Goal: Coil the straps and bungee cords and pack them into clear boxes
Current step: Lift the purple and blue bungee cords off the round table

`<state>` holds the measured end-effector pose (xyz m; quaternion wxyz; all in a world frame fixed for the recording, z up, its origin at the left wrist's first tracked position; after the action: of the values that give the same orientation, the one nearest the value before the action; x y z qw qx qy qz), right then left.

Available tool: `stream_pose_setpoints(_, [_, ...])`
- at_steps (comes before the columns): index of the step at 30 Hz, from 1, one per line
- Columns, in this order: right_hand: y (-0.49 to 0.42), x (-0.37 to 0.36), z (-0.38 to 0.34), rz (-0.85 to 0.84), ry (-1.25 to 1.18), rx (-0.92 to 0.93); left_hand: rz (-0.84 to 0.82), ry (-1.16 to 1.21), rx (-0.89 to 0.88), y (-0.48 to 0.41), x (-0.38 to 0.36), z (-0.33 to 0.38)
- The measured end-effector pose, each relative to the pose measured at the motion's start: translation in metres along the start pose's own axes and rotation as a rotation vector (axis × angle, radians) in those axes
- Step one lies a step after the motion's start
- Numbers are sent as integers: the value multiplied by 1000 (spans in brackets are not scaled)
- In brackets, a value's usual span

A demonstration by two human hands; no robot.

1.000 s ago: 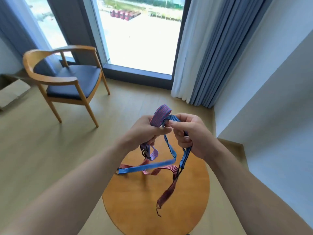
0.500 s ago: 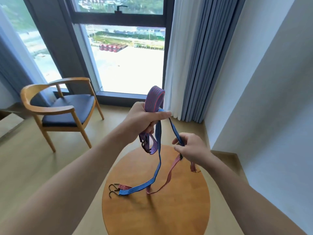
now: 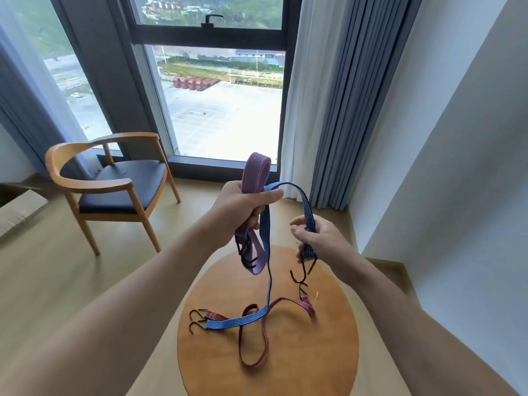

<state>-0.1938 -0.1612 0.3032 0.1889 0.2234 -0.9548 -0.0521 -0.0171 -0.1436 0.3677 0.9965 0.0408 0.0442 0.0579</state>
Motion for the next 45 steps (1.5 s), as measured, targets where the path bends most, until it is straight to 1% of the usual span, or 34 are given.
stream_pose_setpoints(3, [-5, -16, -7, -69, 152, 77, -40, 53, -27, -2, -8, 20])
stream_pose_setpoints(6, [-8, -40, -12, -138, 171, 108, -95, 43, -93, -2, -18, 48])
stream_pose_setpoints(10, [-15, -44, -30, -71, 331, 196, -94, -86, -147, -2, -10, 66])
stream_pose_setpoints(13, [-14, -34, -42, -77, 215, 211, -56, -127, -119, -3, 14, 62])
stream_pose_setpoints(16, [-10, -21, -58, -39, 98, 240, 3, -121, -74, 0, 35, 53])
stream_pose_setpoints(19, [-10, -16, -73, -46, -11, 273, 45, -117, -50, 0, 53, 39])
stream_pose_setpoints(21, [-9, -15, -83, -70, -111, 279, -4, -132, -19, 2, 54, 30])
stream_pose_setpoints(24, [-8, -15, -105, -116, -252, 310, -189, -129, 58, 12, 34, 14])
stream_pose_setpoints(26, [-7, -12, -119, -130, -297, 329, -271, -93, 94, 18, 16, 5])
stream_pose_setpoints(29, [-6, -2, -131, -122, -283, 348, -281, 3, 148, 17, 3, -6])
stream_pose_setpoints(31, [-7, 10, -129, -81, -280, 330, -258, 26, 143, 15, -2, -7])
stream_pose_setpoints(33, [-8, 26, -121, 0, -230, 310, -216, 37, 118, 11, -6, -2])
stream_pose_setpoints(34, [-8, 33, -114, 53, -164, 300, -191, 51, 96, 8, -8, 4])
stream_pose_setpoints(36, [-9, 43, -92, 148, 30, 274, -153, 82, 49, 3, -11, 16])
stream_pose_setpoints(38, [-9, 42, -60, 179, 261, 230, -146, 97, 16, -2, -15, 31])
stream_pose_setpoints(40, [-10, 30, -18, 140, 451, 152, -157, 102, -10, -5, -23, 45])
stream_pose_setpoints(41, [-10, 23, 1, 113, 500, 107, -163, 103, -12, -6, -28, 50])
stream_pose_setpoints(45, [-11, -9, 72, -73, 577, -87, -182, 61, -19, -10, -44, 63])
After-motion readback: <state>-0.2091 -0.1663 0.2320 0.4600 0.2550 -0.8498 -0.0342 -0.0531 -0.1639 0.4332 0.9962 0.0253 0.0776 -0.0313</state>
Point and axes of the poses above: each hand's wrist, its own y-axis away from the middle knuckle, its own x-axis out of the back of the hand, z = x × y, the point moved 7 cm from there along -y, towards the middle knuckle, and after that the axes turned 8 degrees about y, right-handed, at the moved point
